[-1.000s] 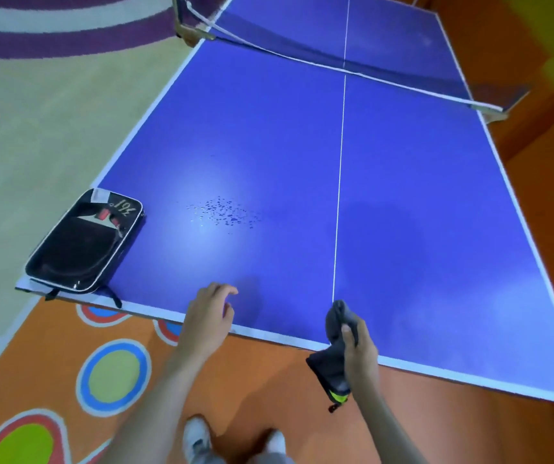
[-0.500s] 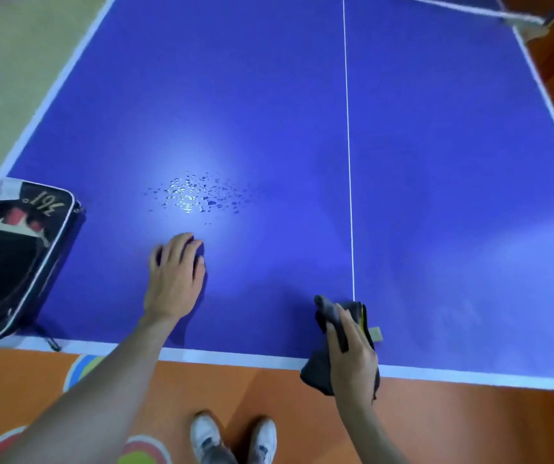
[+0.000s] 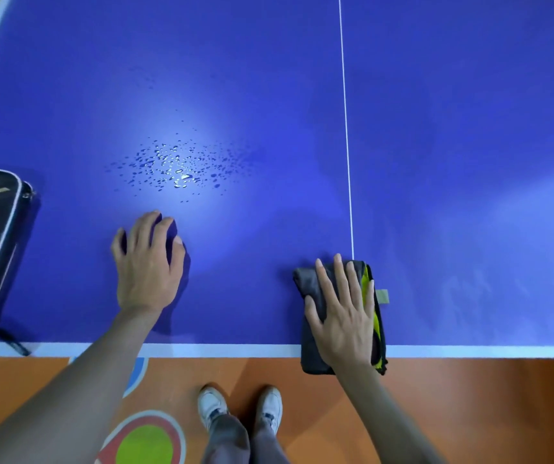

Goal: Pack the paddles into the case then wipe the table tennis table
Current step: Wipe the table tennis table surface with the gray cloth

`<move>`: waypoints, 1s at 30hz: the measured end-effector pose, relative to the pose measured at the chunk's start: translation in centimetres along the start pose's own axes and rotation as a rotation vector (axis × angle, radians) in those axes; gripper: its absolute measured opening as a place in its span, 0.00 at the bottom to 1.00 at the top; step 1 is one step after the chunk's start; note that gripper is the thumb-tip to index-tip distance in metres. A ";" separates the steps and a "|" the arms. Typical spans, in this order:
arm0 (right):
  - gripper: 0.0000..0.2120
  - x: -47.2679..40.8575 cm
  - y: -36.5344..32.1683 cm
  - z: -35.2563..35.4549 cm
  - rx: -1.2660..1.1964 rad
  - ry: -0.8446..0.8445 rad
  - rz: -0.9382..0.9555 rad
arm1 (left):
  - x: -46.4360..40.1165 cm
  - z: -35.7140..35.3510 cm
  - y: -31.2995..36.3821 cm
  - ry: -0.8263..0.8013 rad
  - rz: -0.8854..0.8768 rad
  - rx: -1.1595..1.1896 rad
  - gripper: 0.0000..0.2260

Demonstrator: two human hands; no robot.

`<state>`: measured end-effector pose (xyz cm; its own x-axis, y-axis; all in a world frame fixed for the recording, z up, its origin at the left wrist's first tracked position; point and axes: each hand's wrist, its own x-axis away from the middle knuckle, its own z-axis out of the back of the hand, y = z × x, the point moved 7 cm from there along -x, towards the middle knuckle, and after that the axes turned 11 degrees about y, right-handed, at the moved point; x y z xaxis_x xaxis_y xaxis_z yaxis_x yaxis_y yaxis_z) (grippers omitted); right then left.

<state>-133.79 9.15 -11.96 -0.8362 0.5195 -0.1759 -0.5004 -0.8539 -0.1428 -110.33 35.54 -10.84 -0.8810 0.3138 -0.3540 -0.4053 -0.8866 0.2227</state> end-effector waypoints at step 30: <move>0.32 -2.6 -6.7 -0.9 -0.048 0.088 -0.062 | 0.0 -0.6 -1.1 0.021 0.041 0.188 0.15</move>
<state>-128.08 13.61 -11.41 -0.7796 0.5741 -0.2503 -0.5378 -0.8185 -0.2022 -109.78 36.27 -11.67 -0.8931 0.2699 -0.3599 -0.4095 -0.8190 0.4020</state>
